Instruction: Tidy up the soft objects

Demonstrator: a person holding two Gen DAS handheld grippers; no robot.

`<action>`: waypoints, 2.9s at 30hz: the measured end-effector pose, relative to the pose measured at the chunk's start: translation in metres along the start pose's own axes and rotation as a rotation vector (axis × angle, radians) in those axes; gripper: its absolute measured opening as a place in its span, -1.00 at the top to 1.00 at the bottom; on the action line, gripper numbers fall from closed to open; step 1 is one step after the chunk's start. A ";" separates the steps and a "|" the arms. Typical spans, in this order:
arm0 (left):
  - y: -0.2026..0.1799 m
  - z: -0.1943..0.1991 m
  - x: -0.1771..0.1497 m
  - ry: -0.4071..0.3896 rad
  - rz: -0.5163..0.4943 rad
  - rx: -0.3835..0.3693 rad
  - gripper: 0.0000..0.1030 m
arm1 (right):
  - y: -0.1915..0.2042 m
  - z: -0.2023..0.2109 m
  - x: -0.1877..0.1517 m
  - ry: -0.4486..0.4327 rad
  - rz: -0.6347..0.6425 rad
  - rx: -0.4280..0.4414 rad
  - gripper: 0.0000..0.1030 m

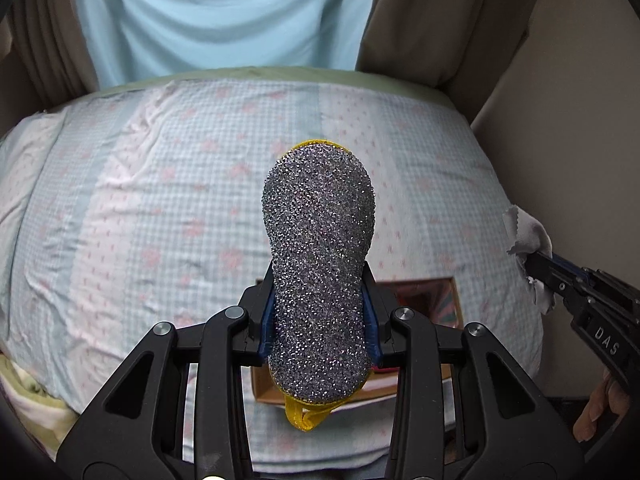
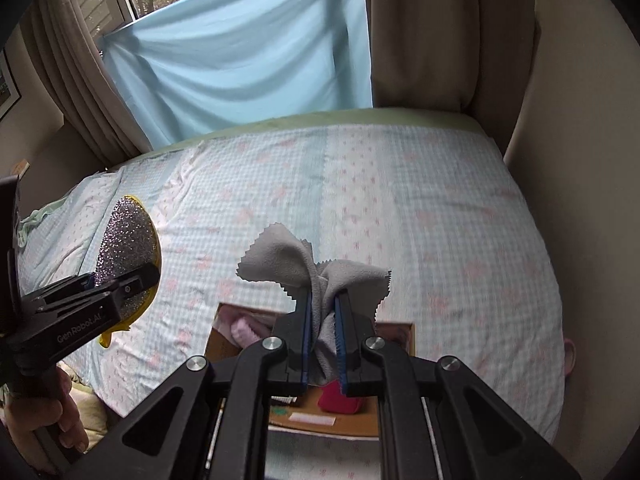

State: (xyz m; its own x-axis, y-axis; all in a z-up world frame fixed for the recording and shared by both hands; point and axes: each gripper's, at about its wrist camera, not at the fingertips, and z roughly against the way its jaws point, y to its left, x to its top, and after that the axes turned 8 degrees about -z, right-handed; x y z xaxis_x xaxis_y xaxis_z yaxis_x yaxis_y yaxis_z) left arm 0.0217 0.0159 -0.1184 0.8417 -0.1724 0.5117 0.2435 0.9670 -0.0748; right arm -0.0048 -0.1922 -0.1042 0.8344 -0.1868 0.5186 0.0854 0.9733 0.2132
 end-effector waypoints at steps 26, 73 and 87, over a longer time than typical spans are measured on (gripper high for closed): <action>-0.069 -0.188 -0.107 0.414 -0.165 -0.091 0.39 | -0.067 -0.157 -0.101 0.368 -0.137 -0.100 0.81; -0.038 -0.028 -0.032 0.109 -0.137 0.067 -0.99 | -0.048 -0.039 -0.021 0.195 -0.078 -0.069 -1.00; -0.021 0.122 0.018 -0.298 -0.058 0.125 -0.99 | -0.002 0.093 0.022 -0.114 0.005 -0.089 -1.00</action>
State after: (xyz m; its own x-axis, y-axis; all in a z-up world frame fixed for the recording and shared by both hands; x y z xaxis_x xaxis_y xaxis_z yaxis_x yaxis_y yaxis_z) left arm -0.0265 0.0153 -0.0034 0.6453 -0.1834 0.7416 0.2107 0.9758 0.0580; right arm -0.0369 -0.2105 -0.0159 0.7680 -0.1909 0.6113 0.1336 0.9813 0.1386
